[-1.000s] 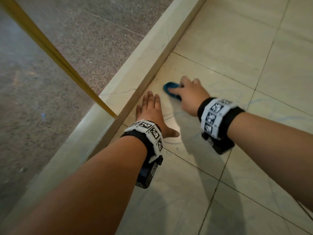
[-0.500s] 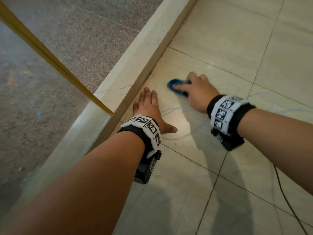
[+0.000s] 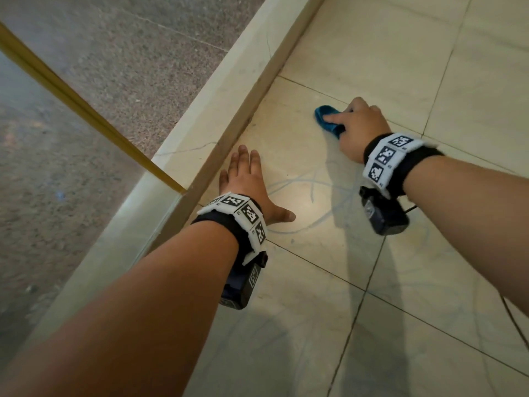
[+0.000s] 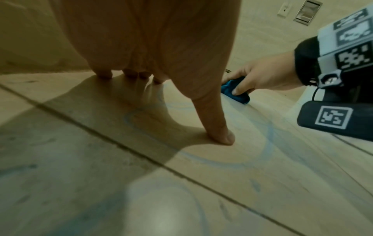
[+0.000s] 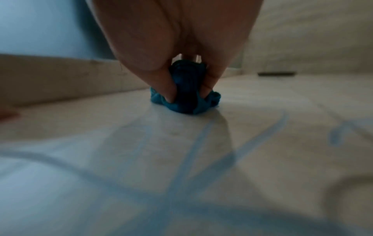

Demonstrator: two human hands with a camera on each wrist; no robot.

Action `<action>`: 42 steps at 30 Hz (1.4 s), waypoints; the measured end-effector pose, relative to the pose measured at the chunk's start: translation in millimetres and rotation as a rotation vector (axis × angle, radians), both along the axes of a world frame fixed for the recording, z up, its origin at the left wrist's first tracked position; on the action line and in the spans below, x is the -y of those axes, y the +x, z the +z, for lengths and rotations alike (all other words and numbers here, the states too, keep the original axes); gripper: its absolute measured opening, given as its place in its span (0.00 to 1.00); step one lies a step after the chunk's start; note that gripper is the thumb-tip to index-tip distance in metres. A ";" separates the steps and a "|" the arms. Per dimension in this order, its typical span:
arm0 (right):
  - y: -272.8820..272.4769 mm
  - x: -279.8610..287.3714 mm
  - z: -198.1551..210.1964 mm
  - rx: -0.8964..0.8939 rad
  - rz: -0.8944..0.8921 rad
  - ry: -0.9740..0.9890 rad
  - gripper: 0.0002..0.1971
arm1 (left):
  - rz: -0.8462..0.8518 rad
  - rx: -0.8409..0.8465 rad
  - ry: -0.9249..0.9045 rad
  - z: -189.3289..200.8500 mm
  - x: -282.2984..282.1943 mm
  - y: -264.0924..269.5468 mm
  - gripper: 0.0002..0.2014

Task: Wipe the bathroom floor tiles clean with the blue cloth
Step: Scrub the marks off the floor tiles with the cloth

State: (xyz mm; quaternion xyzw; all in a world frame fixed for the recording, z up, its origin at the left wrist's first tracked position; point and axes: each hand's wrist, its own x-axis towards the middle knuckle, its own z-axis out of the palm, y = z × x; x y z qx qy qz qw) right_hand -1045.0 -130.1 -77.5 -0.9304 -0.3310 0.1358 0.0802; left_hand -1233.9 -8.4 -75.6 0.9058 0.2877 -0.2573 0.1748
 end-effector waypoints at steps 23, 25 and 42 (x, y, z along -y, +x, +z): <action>-16.8 20.9 -3.9 -0.110 0.198 -0.021 0.24 | 0.001 -0.022 0.006 -0.7 0.3 1.7 0.71; 1.0 20.1 0.1 -0.112 0.122 -0.031 0.24 | 0.000 -0.025 0.002 -0.5 0.0 1.6 0.71; -29.7 18.2 -5.6 0.042 0.210 -0.049 0.23 | 0.000 -0.025 0.008 -1.6 -0.4 1.9 0.71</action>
